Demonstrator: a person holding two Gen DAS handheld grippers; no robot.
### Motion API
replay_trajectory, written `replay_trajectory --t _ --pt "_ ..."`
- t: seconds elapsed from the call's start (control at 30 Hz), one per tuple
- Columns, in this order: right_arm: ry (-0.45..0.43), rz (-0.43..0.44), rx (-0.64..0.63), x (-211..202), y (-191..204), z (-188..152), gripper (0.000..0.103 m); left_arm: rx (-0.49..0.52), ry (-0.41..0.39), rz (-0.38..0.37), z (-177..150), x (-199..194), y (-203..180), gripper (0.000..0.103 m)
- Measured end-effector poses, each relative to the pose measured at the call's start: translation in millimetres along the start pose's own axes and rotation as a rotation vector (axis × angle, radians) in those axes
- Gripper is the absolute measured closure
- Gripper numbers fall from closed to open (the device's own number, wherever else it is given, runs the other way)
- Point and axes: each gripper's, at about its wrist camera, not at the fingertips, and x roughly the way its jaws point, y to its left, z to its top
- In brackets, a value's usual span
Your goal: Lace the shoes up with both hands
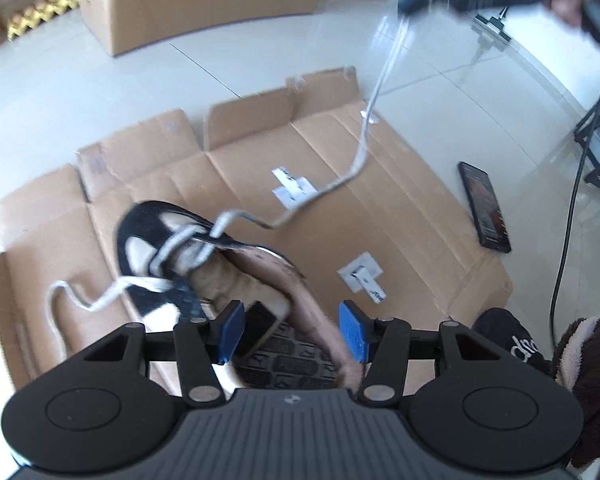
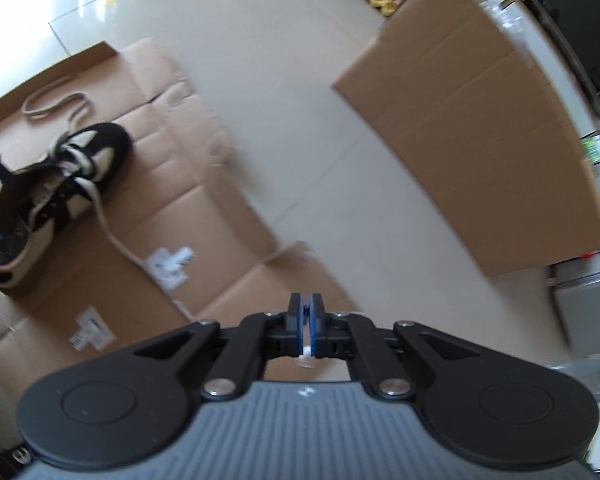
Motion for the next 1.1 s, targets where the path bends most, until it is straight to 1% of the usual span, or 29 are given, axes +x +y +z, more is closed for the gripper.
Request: replay_trajectory --t 0.07,0.1,0.17,0.23,0.3,0.37,0.4,0.5,0.57,0.63,0.7,0.8,0.87,0.9,0.93,1.0,1.07,1.1 --pt "-0.006 0.051 0.036 13 17 -3 0.1 -0.014 0.005 0.032 1 -2 4 0.049" --pt "-0.011 0.072 0.053 18 22 -3 0.097 -0.019 0.007 0.035 0 -2 6 0.049" --pt "-0.021 0.112 0.088 28 32 -3 0.097 -0.031 0.01 0.045 0 -2 9 0.049" --pt "-0.031 0.156 0.123 36 43 -5 0.09 -0.046 0.019 0.073 -2 2 13 0.049" --pt "-0.042 0.209 0.165 44 54 -4 0.085 -0.051 0.032 0.104 -3 7 16 0.049" --pt "-0.053 0.277 0.22 49 63 -2 0.08 -0.059 0.059 0.154 -7 16 20 0.054" --pt "-0.059 0.312 0.248 51 68 0 0.076 -0.064 0.071 0.164 -9 18 21 0.058" --pt "-0.076 0.429 0.321 53 81 9 0.069 -0.109 0.108 0.171 -14 28 28 0.058" --pt "-0.089 0.503 0.364 54 90 17 0.067 -0.135 0.119 0.178 -16 33 29 0.059" --pt "-0.093 0.521 0.372 56 98 25 0.067 -0.141 0.118 0.189 -18 37 29 0.061" --pt "-0.093 0.518 0.367 60 103 32 0.067 -0.143 0.114 0.194 -18 41 29 0.064" --pt "-0.064 0.562 0.452 69 100 37 0.067 -0.142 0.107 0.198 -19 44 29 0.064" --pt "-0.053 0.614 0.538 71 94 37 0.067 -0.138 0.106 0.196 -19 44 30 0.064" --pt "-0.051 0.626 0.553 72 94 38 0.064 -0.139 0.106 0.195 -20 44 29 0.064" --pt "-0.045 0.625 0.551 72 96 40 0.061 -0.14 0.107 0.194 -20 44 30 0.064" --pt "-0.021 0.559 0.497 75 106 43 0.06 -0.141 0.108 0.195 -20 45 30 0.064" --pt "-0.006 0.532 0.455 79 114 43 0.064 -0.137 0.109 0.199 -20 46 29 0.064" --pt "-0.001 0.534 0.452 81 116 41 0.076 -0.134 0.109 0.2 -20 46 28 0.064"
